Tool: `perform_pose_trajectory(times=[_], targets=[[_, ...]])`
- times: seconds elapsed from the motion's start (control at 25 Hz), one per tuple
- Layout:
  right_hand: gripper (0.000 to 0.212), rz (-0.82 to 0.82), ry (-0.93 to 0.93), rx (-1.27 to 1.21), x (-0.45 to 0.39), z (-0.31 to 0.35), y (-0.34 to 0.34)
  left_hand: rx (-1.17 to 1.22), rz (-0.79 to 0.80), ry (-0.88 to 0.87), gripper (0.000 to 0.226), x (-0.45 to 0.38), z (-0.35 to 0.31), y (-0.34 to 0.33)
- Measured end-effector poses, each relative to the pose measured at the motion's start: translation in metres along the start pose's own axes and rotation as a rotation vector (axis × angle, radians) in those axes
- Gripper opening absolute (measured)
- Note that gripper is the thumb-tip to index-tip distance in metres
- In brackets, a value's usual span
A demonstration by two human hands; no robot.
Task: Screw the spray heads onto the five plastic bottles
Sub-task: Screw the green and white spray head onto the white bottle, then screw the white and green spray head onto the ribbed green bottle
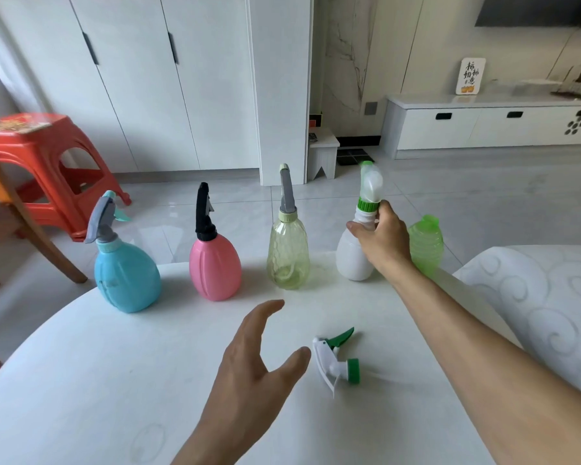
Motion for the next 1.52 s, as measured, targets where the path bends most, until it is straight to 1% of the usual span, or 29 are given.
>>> perform_pose_trajectory(times=[0.36, 0.44, 0.52, 0.56, 0.6, 0.64, 0.72, 0.76, 0.8, 0.84, 0.88, 0.96, 1.0, 1.04, 1.08, 1.16, 1.24, 1.28, 1.36, 1.4, 1.48, 1.52], targets=[[0.036, 0.046, 0.008, -0.03, 0.002, -0.003, -0.002, -0.008, 0.003, -0.002, 0.057, 0.003, -0.002, -0.002], [0.046, 0.092, 0.001, -0.015, 0.003, -0.005, -0.004, -0.013, 0.002, -0.003, 0.057, 0.004, -0.001, -0.001], [0.064, 0.128, -0.033, -0.012, 0.011, -0.009, -0.003, -0.012, -0.003, -0.008, 0.057, 0.004, -0.003, 0.0], [0.069, 0.113, -0.042, -0.015, 0.016, -0.012, 0.003, -0.006, -0.007, -0.01, 0.057, 0.004, -0.005, 0.001], [0.067, 0.061, -0.023, -0.006, 0.021, -0.014, 0.013, 0.0, -0.016, -0.011, 0.057, 0.002, -0.006, 0.002], [0.058, -0.029, 0.033, 0.015, 0.028, -0.014, 0.027, 0.001, -0.022, -0.008, 0.059, 0.001, -0.007, 0.003], [0.037, -0.266, 0.163, 0.073, 0.043, -0.012, 0.062, -0.002, -0.024, -0.004, 0.06, 0.0, -0.009, 0.002], [0.035, -0.375, 0.183, 0.091, 0.048, -0.014, 0.076, -0.005, -0.026, -0.008, 0.059, 0.0, -0.01, 0.001], [0.039, -0.448, 0.167, 0.102, 0.048, -0.017, 0.087, -0.011, -0.027, -0.02, 0.06, 0.002, -0.011, 0.001], [0.048, -0.463, 0.116, 0.127, 0.042, -0.024, 0.092, -0.024, -0.023, -0.035, 0.063, 0.002, -0.011, 0.0], [0.06, -0.394, 0.039, 0.171, 0.033, -0.034, 0.088, -0.046, -0.018, -0.043, 0.067, 0.003, -0.01, -0.002], [0.083, -0.124, -0.127, 0.244, 0.012, -0.061, 0.071, -0.11, -0.018, -0.056, 0.074, 0.007, -0.009, -0.001], [0.086, 0.001, -0.198, 0.228, 0.003, -0.076, 0.063, -0.143, -0.018, -0.076, 0.076, 0.007, -0.009, -0.001], [0.082, 0.081, -0.242, 0.193, -0.003, -0.087, 0.058, -0.174, -0.017, -0.109, 0.076, 0.009, -0.011, -0.001], [0.075, 0.107, -0.254, 0.171, -0.006, -0.095, 0.056, -0.202, -0.016, -0.148, 0.076, 0.01, -0.013, -0.001], [0.065, 0.093, -0.244, 0.164, -0.004, -0.102, 0.055, -0.259, -0.016, -0.199, 0.077, 0.011, -0.015, -0.001], [0.064, 0.063, -0.24, 0.157, 0.007, -0.1, 0.059, -0.306, -0.003, -0.22, 0.077, 0.013, -0.016, -0.005], [0.064, 0.029, -0.259, 0.106, 0.014, -0.097, 0.066, -0.323, 0.007, -0.237, 0.077, 0.013, -0.019, -0.007], [0.064, -0.058, -0.298, -0.066, 0.029, -0.082, 0.087, -0.346, 0.016, -0.269, 0.078, 0.014, -0.024, -0.008], [0.065, -0.08, -0.286, -0.16, 0.04, -0.068, 0.098, -0.347, 0.017, -0.287, 0.08, 0.014, -0.028, -0.008], [0.065, -0.029, -0.224, -0.38, 0.073, -0.032, 0.111, -0.327, 0.02, -0.335, 0.089, 0.015, -0.037, -0.006], [0.063, 0.048, -0.186, -0.473, 0.096, -0.011, 0.109, -0.311, 0.02, -0.354, 0.095, 0.016, -0.041, -0.004]])
Point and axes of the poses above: each hand's wrist, its own x-axis away from the middle knuckle, its own y-axis out of the back of the hand, z = x × y, the point moved 7 cm from there along -x, towards the middle knuckle, and after that the axes turned 9 degrees about x, right-handed, at the moved point
